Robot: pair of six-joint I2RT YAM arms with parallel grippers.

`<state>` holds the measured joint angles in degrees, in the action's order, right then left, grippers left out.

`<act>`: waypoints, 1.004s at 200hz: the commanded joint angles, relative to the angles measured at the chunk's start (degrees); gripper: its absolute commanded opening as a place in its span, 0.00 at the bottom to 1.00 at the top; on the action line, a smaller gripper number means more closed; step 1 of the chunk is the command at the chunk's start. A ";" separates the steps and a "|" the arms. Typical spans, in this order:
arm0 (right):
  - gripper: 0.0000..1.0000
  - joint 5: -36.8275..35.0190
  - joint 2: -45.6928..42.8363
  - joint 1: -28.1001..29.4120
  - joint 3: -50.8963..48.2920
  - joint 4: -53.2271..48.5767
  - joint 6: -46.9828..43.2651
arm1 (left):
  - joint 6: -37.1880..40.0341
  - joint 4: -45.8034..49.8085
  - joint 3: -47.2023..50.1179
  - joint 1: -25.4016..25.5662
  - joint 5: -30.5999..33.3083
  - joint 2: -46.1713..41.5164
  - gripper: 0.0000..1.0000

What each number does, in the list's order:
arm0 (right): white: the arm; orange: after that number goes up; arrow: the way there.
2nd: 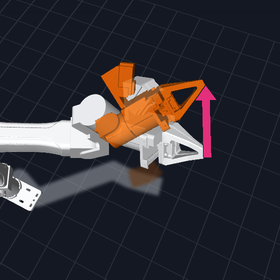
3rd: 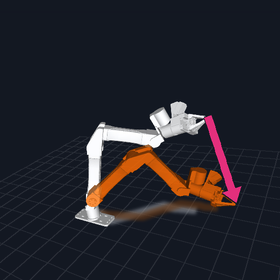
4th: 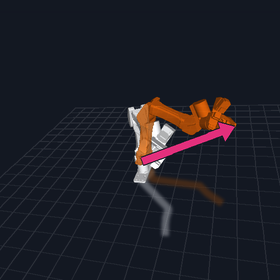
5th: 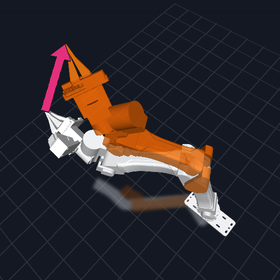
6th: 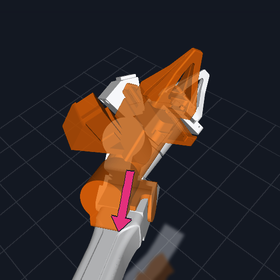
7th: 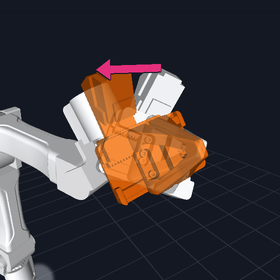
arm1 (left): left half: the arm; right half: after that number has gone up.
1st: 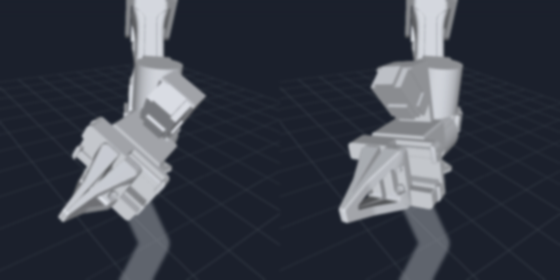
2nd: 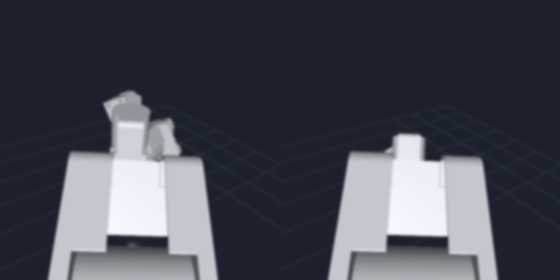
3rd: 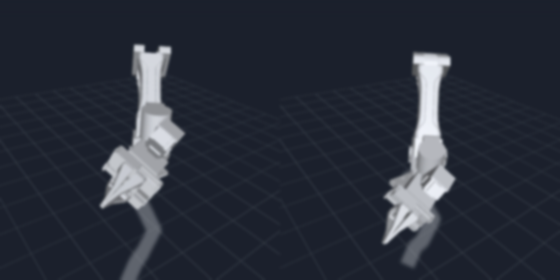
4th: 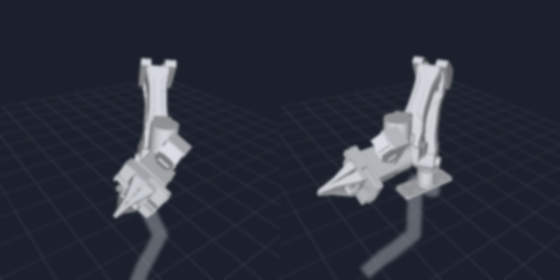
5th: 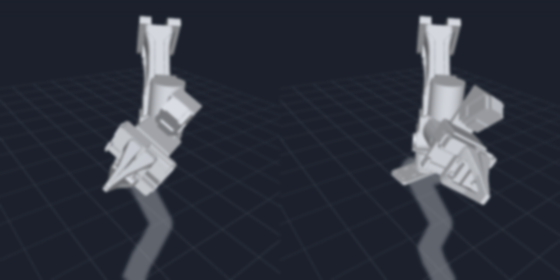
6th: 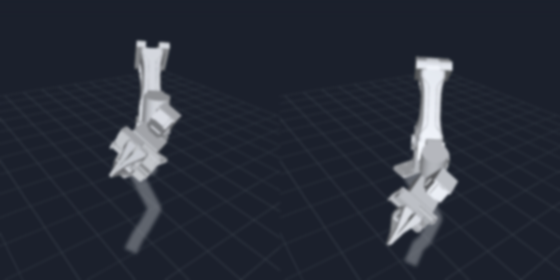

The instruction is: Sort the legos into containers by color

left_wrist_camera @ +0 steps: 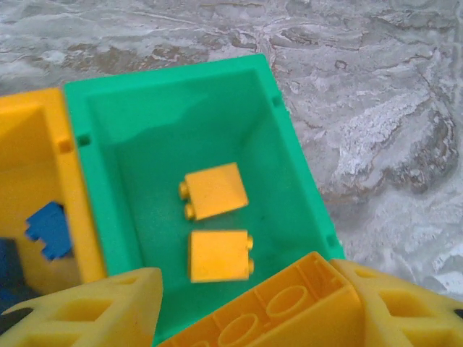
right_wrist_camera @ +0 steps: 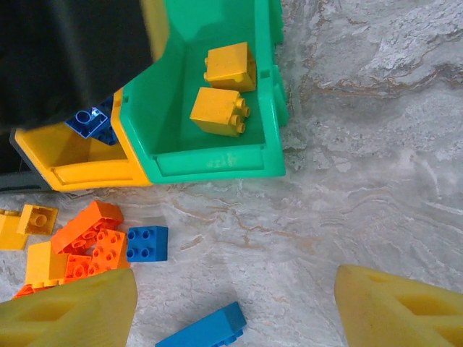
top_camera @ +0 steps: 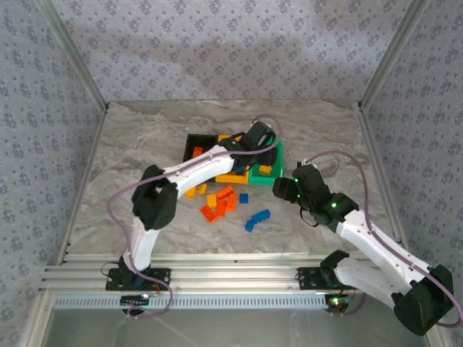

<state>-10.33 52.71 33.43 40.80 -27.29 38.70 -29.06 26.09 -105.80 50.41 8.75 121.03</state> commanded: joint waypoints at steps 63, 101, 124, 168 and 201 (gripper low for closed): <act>0.75 1.01 -3.44 -1.10 -1.48 -1.69 0.94 | 1.55 12.42 -23.77 -1.13 -1.62 13.84 0.78; 0.76 1.62 -4.25 -1.36 -1.24 -2.22 1.12 | 1.30 10.98 -19.64 -1.21 -0.97 8.17 0.82; 0.76 1.78 -3.97 -1.38 -1.29 -1.38 0.86 | 0.96 4.58 -9.34 -0.86 -1.91 -1.53 0.87; 0.77 4.03 -2.52 -1.20 -2.31 -0.37 0.92 | 0.90 -4.33 13.41 1.45 -3.32 -22.75 1.00; 0.77 7.07 -0.04 -0.79 -3.14 1.50 1.27 | -1.58 -8.68 32.07 3.84 -2.14 -38.11 0.99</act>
<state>-6.17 51.16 32.34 38.52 -27.29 39.24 -28.58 21.74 -84.44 52.80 6.63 90.19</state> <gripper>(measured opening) 0.767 0.994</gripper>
